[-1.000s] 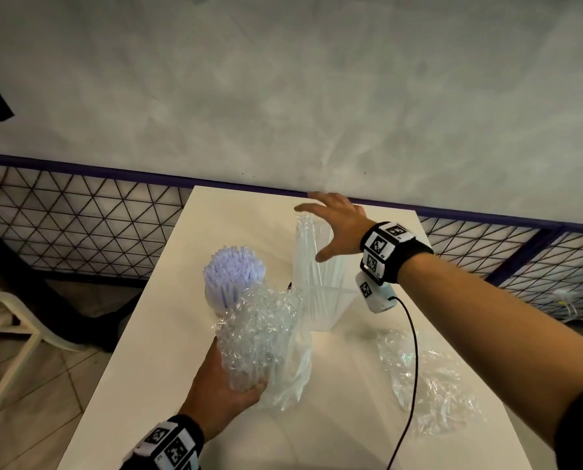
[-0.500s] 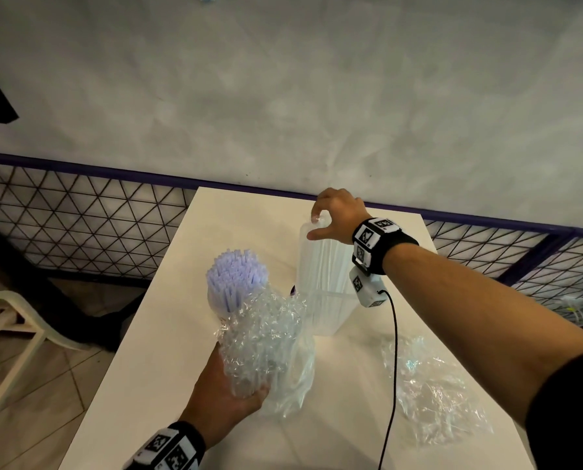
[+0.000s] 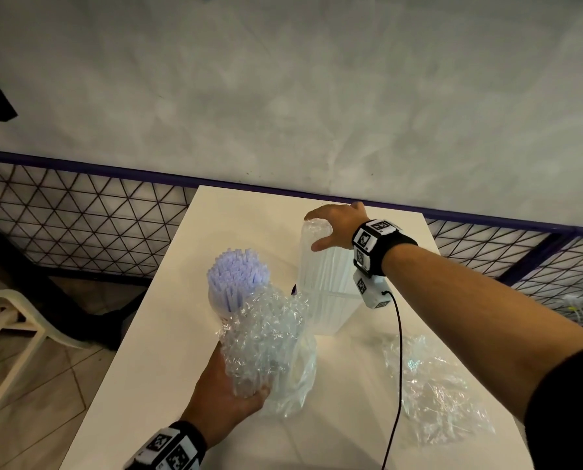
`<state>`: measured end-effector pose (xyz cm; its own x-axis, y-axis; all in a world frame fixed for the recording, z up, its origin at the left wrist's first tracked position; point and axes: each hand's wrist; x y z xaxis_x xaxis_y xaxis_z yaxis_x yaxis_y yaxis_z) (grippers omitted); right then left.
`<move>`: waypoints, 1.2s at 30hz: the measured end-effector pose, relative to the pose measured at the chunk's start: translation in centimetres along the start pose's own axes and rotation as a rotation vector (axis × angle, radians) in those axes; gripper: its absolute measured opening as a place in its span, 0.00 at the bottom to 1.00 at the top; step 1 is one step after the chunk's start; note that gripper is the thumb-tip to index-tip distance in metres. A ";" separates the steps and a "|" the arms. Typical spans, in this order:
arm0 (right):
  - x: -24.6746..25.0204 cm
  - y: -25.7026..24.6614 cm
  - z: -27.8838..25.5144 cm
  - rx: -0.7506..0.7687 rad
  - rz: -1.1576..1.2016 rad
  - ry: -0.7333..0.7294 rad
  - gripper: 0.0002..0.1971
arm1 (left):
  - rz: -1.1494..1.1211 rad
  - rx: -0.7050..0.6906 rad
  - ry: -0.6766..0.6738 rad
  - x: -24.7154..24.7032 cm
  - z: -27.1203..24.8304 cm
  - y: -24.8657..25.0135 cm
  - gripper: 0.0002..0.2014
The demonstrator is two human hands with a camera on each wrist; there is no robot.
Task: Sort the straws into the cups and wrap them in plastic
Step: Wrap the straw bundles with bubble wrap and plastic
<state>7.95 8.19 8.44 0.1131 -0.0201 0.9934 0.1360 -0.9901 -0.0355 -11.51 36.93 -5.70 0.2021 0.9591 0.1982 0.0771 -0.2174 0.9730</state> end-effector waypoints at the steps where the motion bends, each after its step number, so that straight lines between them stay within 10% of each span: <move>1: 0.1 -0.2 -0.1 -0.002 0.013 -0.005 0.38 | 0.007 -0.005 0.004 0.0 0.1 -0.2 0.39; 7: 3.7 -3.2 -3.5 0.173 0.284 0.229 0.23 | 0.023 -0.022 0.009 0.0 0.1 -0.2 0.41; 15: 1.4 -6.9 -12.6 0.319 0.443 -0.251 0.40 | 0.064 -0.078 -0.010 0.2 0.5 -0.6 0.41; 25: -7.2 -6.9 -15.2 0.011 1.050 0.044 0.24 | 0.131 -0.109 0.005 0.1 0.7 -1.2 0.41; 36: -5.9 -7.5 -15.7 0.082 0.889 0.217 0.14 | 0.137 -0.094 0.000 0.2 0.8 -1.4 0.40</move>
<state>-9.22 13.59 4.59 0.0236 -0.8035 0.5949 0.1578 -0.5846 -0.7958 -10.81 37.25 -7.09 0.2047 0.9215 0.3302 -0.0434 -0.3284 0.9435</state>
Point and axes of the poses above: each hand's wrist, its own z-axis towards the middle knuckle, its own x-axis out of the back of the hand, y = z × x, and after that the axes turned 4 degrees about y, right-handed
